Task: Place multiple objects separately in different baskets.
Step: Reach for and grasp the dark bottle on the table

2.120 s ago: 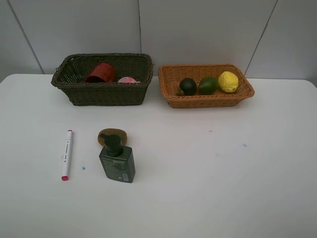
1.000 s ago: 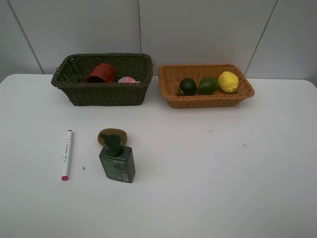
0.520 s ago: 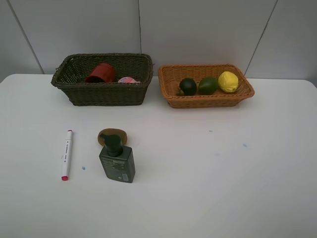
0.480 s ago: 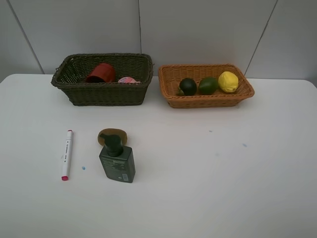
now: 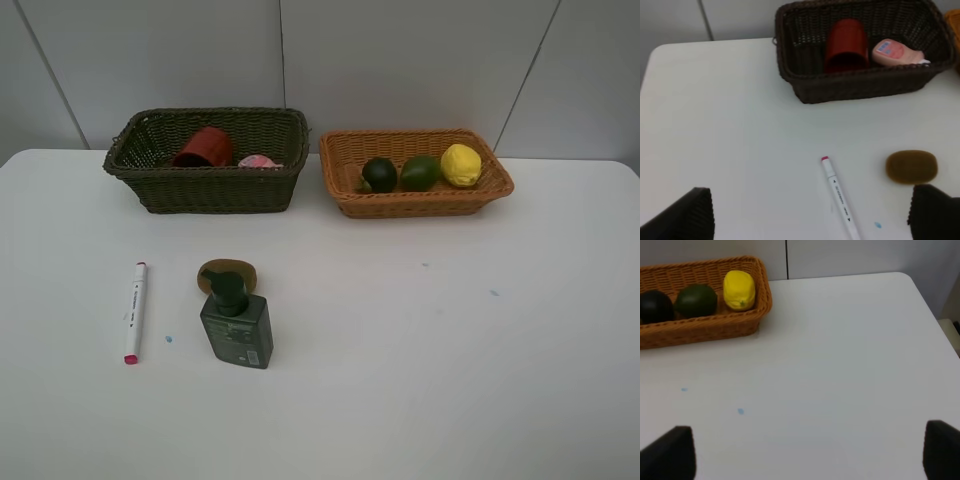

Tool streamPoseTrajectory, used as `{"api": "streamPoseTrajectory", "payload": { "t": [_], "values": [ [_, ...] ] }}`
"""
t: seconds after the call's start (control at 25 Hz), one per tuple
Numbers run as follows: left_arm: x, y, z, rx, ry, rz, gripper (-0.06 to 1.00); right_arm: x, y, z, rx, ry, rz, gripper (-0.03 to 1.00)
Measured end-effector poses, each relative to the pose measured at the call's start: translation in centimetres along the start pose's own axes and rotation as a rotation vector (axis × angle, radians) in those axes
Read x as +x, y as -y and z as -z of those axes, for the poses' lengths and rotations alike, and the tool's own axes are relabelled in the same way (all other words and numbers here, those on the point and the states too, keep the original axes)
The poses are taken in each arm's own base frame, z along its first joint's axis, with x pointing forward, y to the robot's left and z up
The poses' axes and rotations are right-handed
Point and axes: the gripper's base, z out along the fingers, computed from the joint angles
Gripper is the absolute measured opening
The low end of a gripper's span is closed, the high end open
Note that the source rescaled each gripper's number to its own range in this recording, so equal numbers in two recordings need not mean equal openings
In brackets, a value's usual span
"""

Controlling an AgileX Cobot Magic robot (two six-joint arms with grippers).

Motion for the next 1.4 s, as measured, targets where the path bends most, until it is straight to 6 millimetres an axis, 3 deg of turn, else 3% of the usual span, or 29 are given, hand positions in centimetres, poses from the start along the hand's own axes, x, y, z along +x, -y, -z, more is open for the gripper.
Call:
{"api": "streamPoseTrajectory", "payload": {
  "t": [0.12,0.24,0.48,0.68,0.88,1.08,1.4],
  "values": [
    [-2.2,0.6,-3.5,0.108,-0.102,-0.049,1.0,0.0,0.0,0.0,0.0,0.0,0.0,0.99],
    [-2.9,1.4,-7.0,0.211,-0.191,-0.199,1.0,0.0,0.0,0.0,0.0,0.0,0.0,0.99],
    [-2.8,3.9,-12.4,0.331,-0.274,-0.715,1.0,0.0,0.0,0.0,0.0,0.0,0.0,0.99],
    [-2.1,7.0,-15.7,0.466,-0.271,-1.096,1.0,0.0,0.0,0.0,0.0,0.0,0.0,0.99],
    [-0.9,9.8,-18.6,0.589,-0.271,-1.344,1.0,0.0,0.0,0.0,0.0,0.0,0.0,0.99],
    [0.7,12.2,-20.7,0.686,-0.311,-1.433,1.0,0.0,0.0,0.0,0.001,0.0,0.001,0.99],
    [2.7,15.2,-21.2,0.788,-0.337,-1.533,1.0,0.0,0.0,0.0,0.001,0.0,0.001,0.99]
  ]
}}
